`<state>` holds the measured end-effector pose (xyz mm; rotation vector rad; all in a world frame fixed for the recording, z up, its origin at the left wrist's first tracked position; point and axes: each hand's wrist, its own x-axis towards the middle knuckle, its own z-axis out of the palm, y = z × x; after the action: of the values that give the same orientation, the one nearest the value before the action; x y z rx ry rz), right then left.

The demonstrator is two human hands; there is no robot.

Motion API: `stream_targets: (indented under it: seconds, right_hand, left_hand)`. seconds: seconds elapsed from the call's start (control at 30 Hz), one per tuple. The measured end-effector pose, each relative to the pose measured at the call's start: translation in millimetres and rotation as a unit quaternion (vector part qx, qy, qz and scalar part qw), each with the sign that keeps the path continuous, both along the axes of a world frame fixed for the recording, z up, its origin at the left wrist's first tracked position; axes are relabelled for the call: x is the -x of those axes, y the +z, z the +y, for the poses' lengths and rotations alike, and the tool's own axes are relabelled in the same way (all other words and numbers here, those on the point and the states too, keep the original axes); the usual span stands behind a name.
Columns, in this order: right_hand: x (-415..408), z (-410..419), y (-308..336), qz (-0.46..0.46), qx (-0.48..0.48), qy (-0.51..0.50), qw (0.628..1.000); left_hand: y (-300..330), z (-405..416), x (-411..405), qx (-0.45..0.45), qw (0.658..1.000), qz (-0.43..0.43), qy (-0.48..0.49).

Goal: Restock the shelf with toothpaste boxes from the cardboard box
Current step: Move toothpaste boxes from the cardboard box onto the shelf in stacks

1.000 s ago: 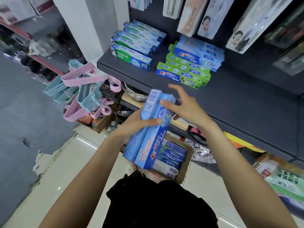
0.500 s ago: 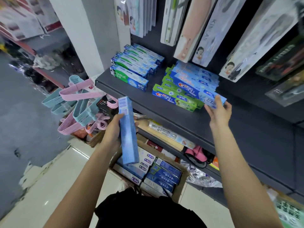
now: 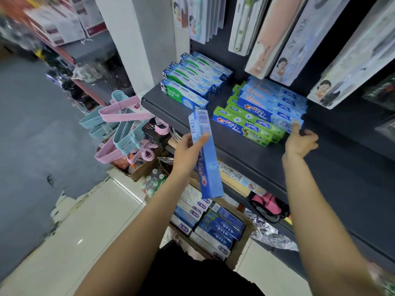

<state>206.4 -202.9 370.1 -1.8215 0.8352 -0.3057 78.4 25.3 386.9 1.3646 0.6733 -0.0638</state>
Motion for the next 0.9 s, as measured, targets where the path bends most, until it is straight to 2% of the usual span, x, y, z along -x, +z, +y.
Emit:
stream_targets:
  seconds: [0.03, 0.1, 0.17, 0.23, 0.3, 0.4, 0.5, 0.53, 0.6, 0.67, 0.73, 0.83, 0.9]
  right_hand:
    - [18, 4, 9, -0.048, -0.004, 0.029, 0.998]
    - [58, 14, 27, -0.078, -0.036, 0.154, 0.984]
    - [97, 27, 43, -0.024, -0.057, 0.335, 0.94]
    - [117, 38, 48, -0.002, -0.031, 0.437, 0.899]
    - [116, 38, 53, -0.013, 0.02, 0.431, 0.902]
    - [102, 22, 59, 0.016, 0.066, 0.451, 0.89]
    - [98, 3, 58, 0.063, 0.144, 0.525, 0.836]
    - [98, -1, 58, 0.059, 0.167, 0.528, 0.83]
    - [96, -7, 55, 0.021, 0.187, 0.49, 0.851]
    - [85, -12, 51, -0.017, 0.194, 0.428, 0.882]
    - [67, -17, 44, -0.038, 0.192, 0.375, 0.906]
    - [33, -26, 28, -0.026, 0.226, 0.328, 0.917]
    - [13, -29, 17, 0.003, 0.264, 0.307, 0.914]
  left_hand:
    - [-1, -2, -1, 0.056, 0.998, 0.009, 0.003]
    - [-3, -4, -3, 0.059, 0.998, 0.02, -0.007]
    - [-1, -9, -6, -0.02, 0.999, 0.014, -0.028]
    - [3, -12, -6, -0.172, 0.98, -0.041, -0.091]
    - [5, -19, -4, -0.321, 0.92, -0.118, -0.19]
    - [4, -28, -2, -0.478, 0.815, -0.163, -0.285]
    - [4, -36, -11, -0.555, 0.728, -0.243, -0.321]
    - [2, -38, -16, -0.568, 0.7, -0.28, -0.33]
    - [1, -43, -31, -0.601, 0.644, -0.352, -0.316]
    - [0, -48, -54, -0.632, 0.602, -0.387, -0.297]
    - [2, -50, -78, -0.657, 0.586, -0.359, -0.31]
    - [-4, -47, -101, -0.666, 0.623, -0.214, -0.351]
    - [-15, -40, -110, -0.664, 0.627, -0.118, -0.389]
